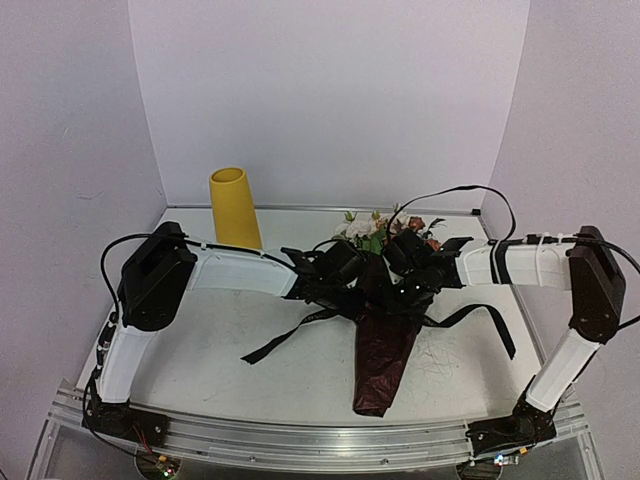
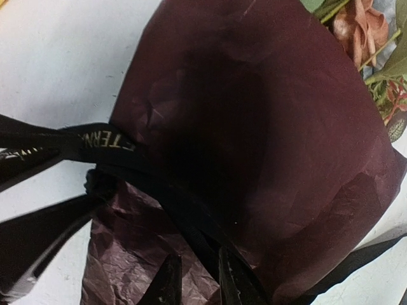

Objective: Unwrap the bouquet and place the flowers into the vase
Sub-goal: Untie the ribbon from the wrapping paper.

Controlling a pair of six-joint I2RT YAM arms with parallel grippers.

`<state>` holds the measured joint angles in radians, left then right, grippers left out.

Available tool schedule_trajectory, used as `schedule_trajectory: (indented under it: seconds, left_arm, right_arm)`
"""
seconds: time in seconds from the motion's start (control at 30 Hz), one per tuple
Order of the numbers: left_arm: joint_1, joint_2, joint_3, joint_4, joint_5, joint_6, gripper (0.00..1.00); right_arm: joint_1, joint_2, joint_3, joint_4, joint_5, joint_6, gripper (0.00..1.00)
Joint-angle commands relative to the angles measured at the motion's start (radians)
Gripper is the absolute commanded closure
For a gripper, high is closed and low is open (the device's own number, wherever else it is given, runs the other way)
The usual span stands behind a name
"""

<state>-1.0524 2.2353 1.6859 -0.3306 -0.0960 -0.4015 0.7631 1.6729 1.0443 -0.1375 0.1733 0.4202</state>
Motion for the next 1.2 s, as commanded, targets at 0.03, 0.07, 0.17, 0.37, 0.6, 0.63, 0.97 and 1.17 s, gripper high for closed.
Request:
schedule_trajectory:
  seconds: [0.03,0.07,0.17,0.37,0.6,0.63,0.97,1.17]
  left_arm:
    - [0.012,-0.045,0.015,0.029,0.01,-0.014,0.6]
    - [0.014,-0.041,0.017,0.029,0.01,-0.014,0.6]
    - [0.019,-0.029,0.027,0.029,0.006,-0.013,0.6]
    - [0.025,-0.02,0.03,0.028,0.002,-0.011,0.61]
    - [0.026,-0.01,0.027,0.028,0.013,-0.012,0.62]
    - [0.026,-0.009,0.027,0.028,0.015,-0.013,0.62]
    - [0.029,-0.001,0.03,-0.033,-0.077,-0.041,0.71]
    - [0.029,-0.015,0.014,-0.049,-0.1,-0.053,0.71]
  right_arm:
    - [0.002,0.009,0.021,-0.069,0.034,0.002,0.79]
    - [0.002,0.01,0.019,-0.07,0.036,0.003,0.8]
    - [0.002,0.018,0.015,-0.081,0.045,0.013,0.8]
    - [0.002,0.044,0.033,-0.111,0.085,0.013,0.69]
    - [0.002,0.088,0.047,-0.132,0.108,-0.003,0.69]
    - [0.002,0.092,0.049,-0.136,0.108,-0.006,0.7]
    - [0.002,-0.023,0.048,-0.151,0.153,0.02,1.0]
    - [0.001,-0.147,-0.048,-0.158,0.215,0.069,1.0]
